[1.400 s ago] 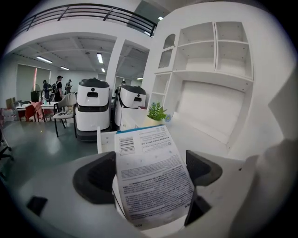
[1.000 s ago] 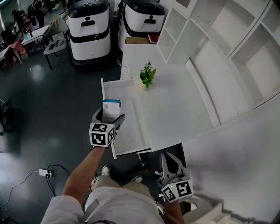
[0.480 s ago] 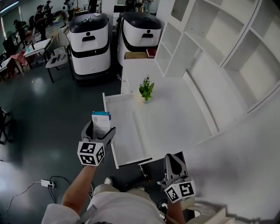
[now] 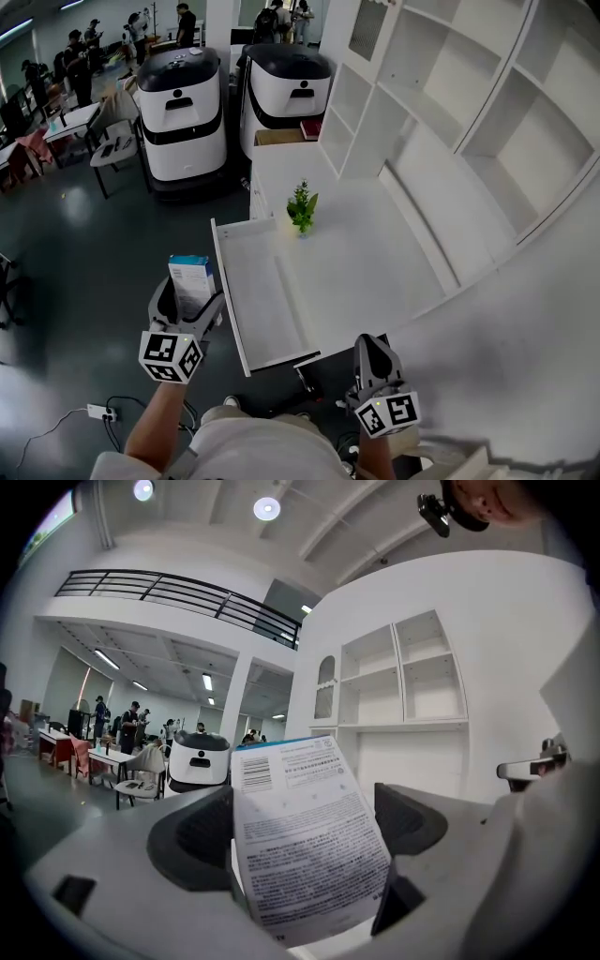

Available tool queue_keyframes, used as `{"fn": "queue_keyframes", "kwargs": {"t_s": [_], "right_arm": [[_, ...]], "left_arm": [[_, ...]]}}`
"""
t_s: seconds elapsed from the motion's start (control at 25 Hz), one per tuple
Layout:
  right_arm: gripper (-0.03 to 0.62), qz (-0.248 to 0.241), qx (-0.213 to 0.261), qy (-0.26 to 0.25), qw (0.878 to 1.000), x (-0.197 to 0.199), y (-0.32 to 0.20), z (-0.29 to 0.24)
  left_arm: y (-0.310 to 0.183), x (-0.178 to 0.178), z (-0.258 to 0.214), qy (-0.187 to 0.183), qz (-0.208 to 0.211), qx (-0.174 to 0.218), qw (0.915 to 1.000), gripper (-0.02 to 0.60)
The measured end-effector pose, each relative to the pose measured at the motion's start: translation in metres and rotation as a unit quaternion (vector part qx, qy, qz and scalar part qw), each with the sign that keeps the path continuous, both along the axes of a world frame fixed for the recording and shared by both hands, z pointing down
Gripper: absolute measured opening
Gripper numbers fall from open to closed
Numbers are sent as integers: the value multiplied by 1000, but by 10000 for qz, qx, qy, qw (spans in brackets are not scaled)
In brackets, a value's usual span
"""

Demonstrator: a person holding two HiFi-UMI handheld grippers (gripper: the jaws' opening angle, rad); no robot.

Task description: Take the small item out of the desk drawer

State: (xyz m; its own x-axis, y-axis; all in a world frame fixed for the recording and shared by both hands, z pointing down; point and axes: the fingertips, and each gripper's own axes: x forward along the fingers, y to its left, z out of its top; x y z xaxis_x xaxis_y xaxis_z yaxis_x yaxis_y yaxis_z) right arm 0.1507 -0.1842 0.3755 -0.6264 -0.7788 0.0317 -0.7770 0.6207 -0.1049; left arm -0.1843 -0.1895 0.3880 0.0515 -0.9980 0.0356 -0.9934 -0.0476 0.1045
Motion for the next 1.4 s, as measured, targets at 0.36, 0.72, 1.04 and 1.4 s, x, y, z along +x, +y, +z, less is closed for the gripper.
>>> {"fn": "queue_keyframes", "kwargs": {"t_s": [0.36,0.72,1.04,1.4], "right_arm": [[9,163,-31,10,9999,11,0,1],[9,158,48,98,9998,7,-8,-5],[9,113,39,169,9998,-7,-5,-8],[9,132,21,199,9997,-10,-3,-6]], "left_arm": [[24,-7,-28,-92,-110,373,9992,480],[44,-15,-47,133,-214,557,9981,480],[49,-19,-57,255,-183,657,9973,479],[52,-21,-57,255,-143,674,9973,479]]}}
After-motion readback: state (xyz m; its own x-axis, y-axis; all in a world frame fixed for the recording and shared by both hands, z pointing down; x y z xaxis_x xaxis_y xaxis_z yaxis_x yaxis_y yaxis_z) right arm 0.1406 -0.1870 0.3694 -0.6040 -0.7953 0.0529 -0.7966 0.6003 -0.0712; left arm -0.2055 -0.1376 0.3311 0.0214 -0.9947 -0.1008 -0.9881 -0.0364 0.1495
